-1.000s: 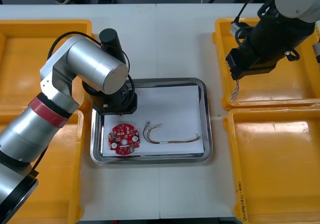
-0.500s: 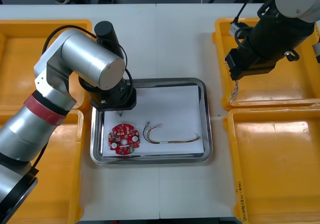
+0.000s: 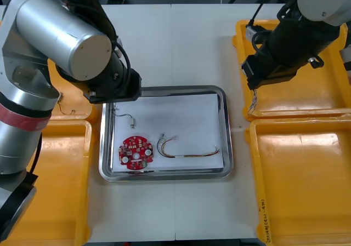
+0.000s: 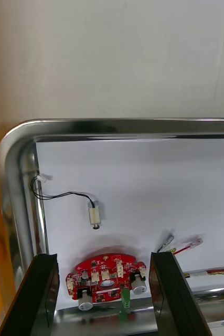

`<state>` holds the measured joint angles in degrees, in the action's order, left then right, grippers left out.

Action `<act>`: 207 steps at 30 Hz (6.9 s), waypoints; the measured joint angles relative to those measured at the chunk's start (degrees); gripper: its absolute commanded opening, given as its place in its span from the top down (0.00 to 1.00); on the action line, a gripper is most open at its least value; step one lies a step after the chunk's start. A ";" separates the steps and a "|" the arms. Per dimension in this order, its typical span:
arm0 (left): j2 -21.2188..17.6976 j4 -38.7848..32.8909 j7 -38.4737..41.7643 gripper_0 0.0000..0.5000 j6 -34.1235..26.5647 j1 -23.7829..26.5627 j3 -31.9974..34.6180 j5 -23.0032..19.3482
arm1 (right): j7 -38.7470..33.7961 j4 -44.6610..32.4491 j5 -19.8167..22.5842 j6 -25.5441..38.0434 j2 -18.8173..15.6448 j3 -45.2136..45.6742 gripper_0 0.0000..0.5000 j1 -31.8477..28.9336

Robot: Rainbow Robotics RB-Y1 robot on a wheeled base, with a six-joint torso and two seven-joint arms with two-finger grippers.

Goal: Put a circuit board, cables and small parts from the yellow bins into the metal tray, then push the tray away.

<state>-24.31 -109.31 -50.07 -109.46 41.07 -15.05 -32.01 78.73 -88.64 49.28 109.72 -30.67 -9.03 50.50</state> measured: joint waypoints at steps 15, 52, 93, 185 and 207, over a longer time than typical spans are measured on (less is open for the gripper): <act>-9.84 0.21 0.00 0.00 -0.07 3.87 2.83 -9.91 | 13.99 -6.88 1.01 0.01 1.11 -5.68 1.00 0.00; -22.59 32.15 -21.15 0.00 8.53 9.92 2.99 -16.97 | 38.33 -7.78 -10.25 -8.73 9.69 -20.76 1.00 0.00; -22.59 45.60 -33.71 0.01 26.53 9.31 -7.44 -20.52 | 56.66 2.47 -14.14 -16.59 11.75 -25.05 1.00 0.00; -21.35 24.75 -4.65 1.00 0.02 14.24 5.17 -17.56 | 12.01 -21.41 5.60 0.03 -4.52 -8.89 0.00 -3.02; -14.73 14.26 12.24 1.00 -0.07 14.25 1.41 -17.19 | 7.73 -27.66 7.85 0.03 -13.78 -3.06 0.00 -13.13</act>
<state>-39.04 -95.05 -37.84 -109.54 55.32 -13.64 -49.20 86.45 -116.30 57.13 109.76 -44.45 -12.09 37.37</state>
